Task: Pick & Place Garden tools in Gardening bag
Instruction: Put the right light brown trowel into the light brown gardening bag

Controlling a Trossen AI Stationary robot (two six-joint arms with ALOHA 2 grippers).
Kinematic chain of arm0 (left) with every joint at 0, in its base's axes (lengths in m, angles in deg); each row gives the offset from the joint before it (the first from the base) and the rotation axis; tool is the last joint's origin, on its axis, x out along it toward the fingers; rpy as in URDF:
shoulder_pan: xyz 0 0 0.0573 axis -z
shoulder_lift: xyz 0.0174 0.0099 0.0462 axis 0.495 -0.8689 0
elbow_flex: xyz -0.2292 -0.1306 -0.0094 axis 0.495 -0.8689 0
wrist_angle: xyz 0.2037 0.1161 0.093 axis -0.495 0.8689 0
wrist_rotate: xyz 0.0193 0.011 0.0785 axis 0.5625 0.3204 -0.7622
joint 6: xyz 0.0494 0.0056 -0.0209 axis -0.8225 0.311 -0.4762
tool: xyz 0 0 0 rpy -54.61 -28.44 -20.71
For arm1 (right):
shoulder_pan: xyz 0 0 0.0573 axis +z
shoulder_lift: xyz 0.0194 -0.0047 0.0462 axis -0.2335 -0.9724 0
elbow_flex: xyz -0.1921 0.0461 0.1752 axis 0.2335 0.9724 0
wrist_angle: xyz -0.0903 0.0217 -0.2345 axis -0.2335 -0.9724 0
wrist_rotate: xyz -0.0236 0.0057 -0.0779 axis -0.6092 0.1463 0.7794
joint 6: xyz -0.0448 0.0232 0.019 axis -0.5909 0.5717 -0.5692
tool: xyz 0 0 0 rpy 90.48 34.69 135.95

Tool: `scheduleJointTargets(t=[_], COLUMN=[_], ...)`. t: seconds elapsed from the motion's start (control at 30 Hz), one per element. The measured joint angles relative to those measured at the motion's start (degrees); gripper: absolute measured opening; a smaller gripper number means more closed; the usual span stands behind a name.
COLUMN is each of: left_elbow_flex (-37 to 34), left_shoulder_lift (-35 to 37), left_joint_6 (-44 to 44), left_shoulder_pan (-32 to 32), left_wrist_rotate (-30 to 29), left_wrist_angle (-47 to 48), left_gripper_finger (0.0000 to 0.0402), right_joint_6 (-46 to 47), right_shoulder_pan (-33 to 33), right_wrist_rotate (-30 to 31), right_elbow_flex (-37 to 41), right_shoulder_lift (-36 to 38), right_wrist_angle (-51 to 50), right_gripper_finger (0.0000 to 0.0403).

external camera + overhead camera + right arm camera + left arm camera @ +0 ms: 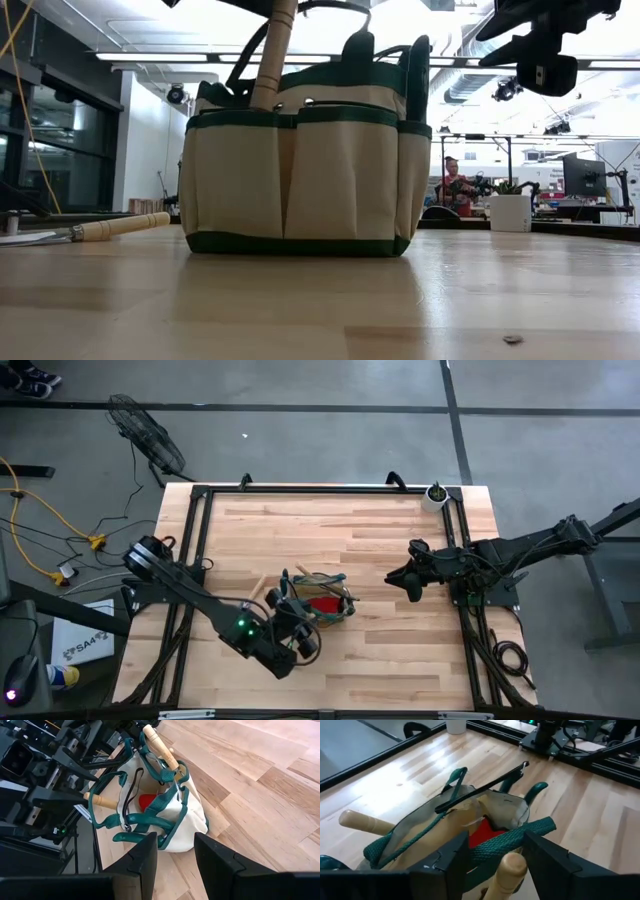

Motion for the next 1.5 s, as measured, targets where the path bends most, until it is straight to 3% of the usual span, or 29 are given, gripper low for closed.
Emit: scheduleJointTargets(t=[0.47,0.6,0.77,1.03,1.5], left_elbow_flex=[0.00,0.00,0.00,0.04,0.09], left_shoulder_lift=[4.41,4.47,4.25,4.25,1.97], left_joint_6=[0.11,0.03,-1.32,-8.88,-6.28], left_shoulder_pan=[0.00,0.00,0.00,0.00,-1.50], left_wrist_rotate=[0.52,1.59,6.96,5.93,9.48], left_wrist_angle=[0.41,0.28,-0.88,-5.22,-2.45], left_gripper_finger=[0.0176,0.0126,0.0015,0.0002,0.0000], right_joint_6=[0.02,0.02,0.02,0.02,0.24], right_shoulder_pan=[0.00,0.00,0.00,0.00,-0.02], right_wrist_rotate=[-0.09,-0.09,-0.09,0.07,0.08], right_elbow_flex=[0.00,0.00,0.00,0.00,0.00], right_shoulder_lift=[0.00,0.00,0.00,0.00,0.02], right_wrist_angle=[0.00,-0.02,-0.02,-0.02,-0.17], right_gripper_finger=[0.0121,0.0121,0.0121,0.0121,0.0121])
